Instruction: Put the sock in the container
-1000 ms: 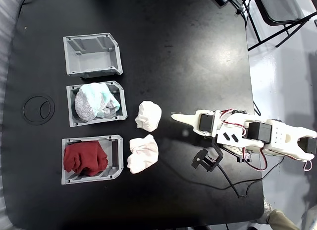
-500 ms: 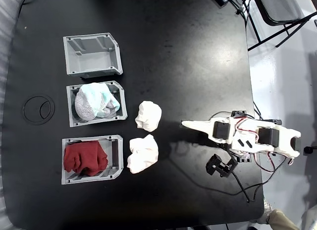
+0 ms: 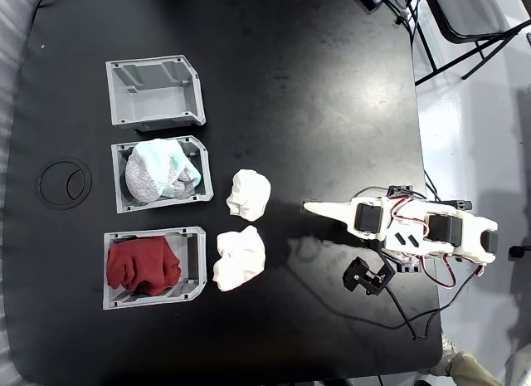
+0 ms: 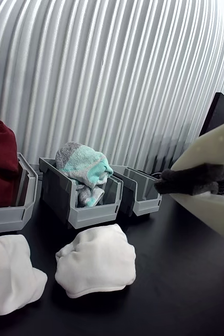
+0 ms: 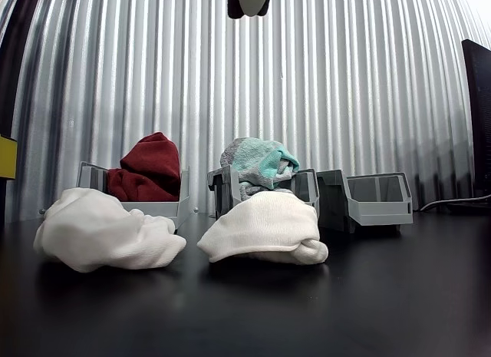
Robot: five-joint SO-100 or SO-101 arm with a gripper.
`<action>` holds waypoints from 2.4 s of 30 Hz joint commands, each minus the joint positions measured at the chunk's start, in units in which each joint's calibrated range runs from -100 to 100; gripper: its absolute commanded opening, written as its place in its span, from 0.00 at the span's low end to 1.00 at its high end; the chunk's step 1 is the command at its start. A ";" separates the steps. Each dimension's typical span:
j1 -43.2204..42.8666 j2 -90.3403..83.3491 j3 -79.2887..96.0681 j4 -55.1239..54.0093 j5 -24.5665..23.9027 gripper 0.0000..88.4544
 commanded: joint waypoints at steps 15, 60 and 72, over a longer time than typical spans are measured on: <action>-0.58 -0.08 -1.72 0.54 -0.26 0.01; -6.40 71.18 -76.39 38.37 2.60 0.03; -15.22 82.22 -80.80 38.37 3.81 0.03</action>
